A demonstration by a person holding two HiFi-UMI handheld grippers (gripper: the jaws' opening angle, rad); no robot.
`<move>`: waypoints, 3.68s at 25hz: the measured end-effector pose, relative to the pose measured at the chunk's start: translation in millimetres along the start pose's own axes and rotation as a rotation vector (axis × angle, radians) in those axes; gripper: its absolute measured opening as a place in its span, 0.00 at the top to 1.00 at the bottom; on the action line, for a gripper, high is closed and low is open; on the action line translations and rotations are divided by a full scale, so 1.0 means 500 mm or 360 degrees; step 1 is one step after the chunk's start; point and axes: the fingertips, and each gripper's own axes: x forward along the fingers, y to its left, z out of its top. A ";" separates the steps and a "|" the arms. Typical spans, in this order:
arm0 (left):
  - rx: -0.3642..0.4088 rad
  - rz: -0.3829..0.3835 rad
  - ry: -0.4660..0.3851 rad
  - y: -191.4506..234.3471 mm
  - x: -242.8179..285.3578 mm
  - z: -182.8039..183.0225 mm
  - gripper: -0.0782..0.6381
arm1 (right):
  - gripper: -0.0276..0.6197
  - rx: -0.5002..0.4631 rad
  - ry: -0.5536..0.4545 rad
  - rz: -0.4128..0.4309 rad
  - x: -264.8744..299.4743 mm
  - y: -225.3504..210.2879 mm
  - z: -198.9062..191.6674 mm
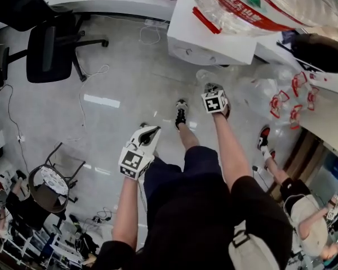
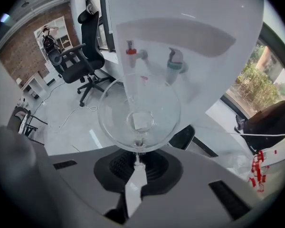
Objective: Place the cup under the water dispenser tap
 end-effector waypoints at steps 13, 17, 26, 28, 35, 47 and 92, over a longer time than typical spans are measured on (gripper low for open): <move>-0.0100 -0.0026 0.0039 0.033 0.027 -0.097 0.89 | 0.95 -0.0091 0.0222 -0.0104 0.166 -0.044 -0.019; -0.0155 -0.0017 0.0078 0.041 0.021 -0.133 0.89 | 0.95 -0.0141 0.0289 -0.0165 0.193 -0.062 -0.012; -0.0189 0.0025 0.0086 0.067 0.017 -0.166 0.89 | 0.95 -0.0136 0.0394 -0.0228 0.229 -0.098 -0.012; -0.0209 0.0029 0.0090 0.069 0.019 -0.167 0.89 | 0.95 -0.0111 0.0398 -0.0222 0.232 -0.099 -0.014; -0.0167 0.0017 0.0055 0.066 0.039 -0.158 0.89 | 0.95 -0.0051 0.0365 -0.0179 0.244 -0.110 -0.004; -0.0184 0.0006 0.0084 0.062 0.052 -0.156 0.89 | 0.86 -0.0064 0.0314 -0.0133 0.249 -0.106 0.012; 0.0262 -0.0082 0.0019 -0.013 0.000 0.120 0.89 | 0.96 -0.0353 -0.0222 0.0211 -0.315 0.098 0.036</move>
